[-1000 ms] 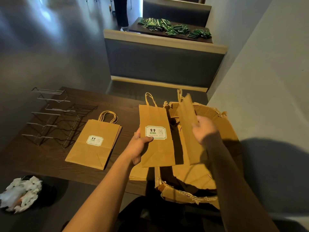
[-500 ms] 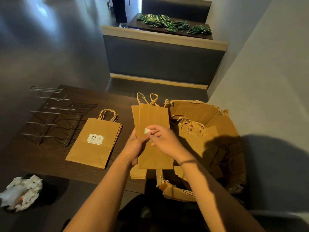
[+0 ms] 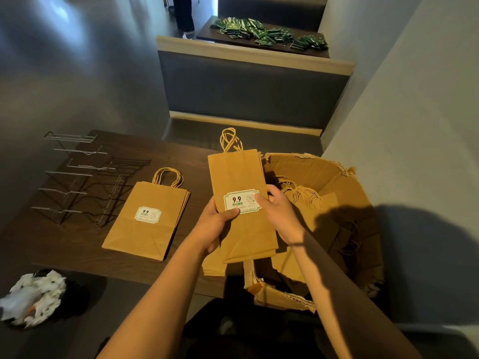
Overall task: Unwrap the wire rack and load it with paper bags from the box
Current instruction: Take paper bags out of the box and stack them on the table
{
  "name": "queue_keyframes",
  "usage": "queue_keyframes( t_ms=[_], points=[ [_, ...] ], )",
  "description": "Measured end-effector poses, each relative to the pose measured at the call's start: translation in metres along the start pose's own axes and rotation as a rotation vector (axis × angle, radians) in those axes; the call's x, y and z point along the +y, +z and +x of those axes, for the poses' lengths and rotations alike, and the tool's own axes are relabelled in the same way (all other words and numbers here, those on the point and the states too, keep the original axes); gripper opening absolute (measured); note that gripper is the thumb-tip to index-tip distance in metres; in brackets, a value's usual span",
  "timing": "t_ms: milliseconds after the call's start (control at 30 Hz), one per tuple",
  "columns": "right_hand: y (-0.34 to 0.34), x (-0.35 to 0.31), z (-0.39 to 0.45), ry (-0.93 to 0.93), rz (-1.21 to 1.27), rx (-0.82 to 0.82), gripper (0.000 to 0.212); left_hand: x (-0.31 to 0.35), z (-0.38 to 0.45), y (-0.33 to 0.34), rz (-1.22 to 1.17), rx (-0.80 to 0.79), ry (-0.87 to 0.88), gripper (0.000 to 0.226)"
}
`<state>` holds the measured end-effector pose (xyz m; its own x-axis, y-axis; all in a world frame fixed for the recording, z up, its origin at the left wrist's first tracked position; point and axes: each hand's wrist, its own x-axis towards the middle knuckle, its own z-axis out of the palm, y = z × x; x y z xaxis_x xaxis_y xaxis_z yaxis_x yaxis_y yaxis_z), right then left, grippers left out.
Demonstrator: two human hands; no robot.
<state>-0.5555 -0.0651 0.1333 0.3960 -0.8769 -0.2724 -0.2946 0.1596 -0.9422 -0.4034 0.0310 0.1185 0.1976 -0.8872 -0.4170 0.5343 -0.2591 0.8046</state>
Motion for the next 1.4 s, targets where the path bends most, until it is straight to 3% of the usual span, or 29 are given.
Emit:
queue_keyframes(
  t_ms=[100,233,367,467,567,767,1000,1167,1300,1400],
  points=[
    [-0.018,0.009,0.009,0.05,-0.033,0.045,0.03,0.006,0.003,-0.004,-0.044,0.1,-0.024,0.047],
    [-0.065,0.056,0.033,0.282,-0.243,0.232,0.04,0.01,0.003,-0.012,-0.078,0.136,-0.052,0.046],
    [-0.099,0.12,0.043,0.567,-0.493,0.179,0.071,0.004,0.004,-0.02,-0.053,0.149,-0.077,0.051],
    [-0.103,0.15,0.037,0.549,-0.461,0.184,0.082,0.0,0.004,-0.022,-0.036,0.141,-0.119,0.052],
    [-0.087,0.159,0.029,0.481,-0.715,0.151,0.097,-0.003,0.004,-0.022,-0.036,0.137,-0.143,0.053],
    [-0.076,0.144,0.026,0.462,-0.722,0.044,0.074,0.001,0.005,-0.017,-0.03,0.121,-0.151,0.048],
    [-0.094,0.098,0.029,0.415,-0.466,0.051,0.065,0.013,0.011,-0.012,-0.025,0.123,-0.122,0.047],
    [-0.116,0.053,0.019,0.154,-0.575,0.034,0.05,0.019,0.012,-0.004,-0.009,0.103,-0.093,0.046],
    [-0.129,0.032,0.01,0.018,-0.802,0.213,0.02,0.02,0.012,0.001,-0.016,0.08,-0.092,0.048],
    [-0.135,0.018,0.0,0.067,-0.758,0.342,0.02,0.018,0.013,0.005,-0.011,0.074,-0.085,0.051]
  ],
)
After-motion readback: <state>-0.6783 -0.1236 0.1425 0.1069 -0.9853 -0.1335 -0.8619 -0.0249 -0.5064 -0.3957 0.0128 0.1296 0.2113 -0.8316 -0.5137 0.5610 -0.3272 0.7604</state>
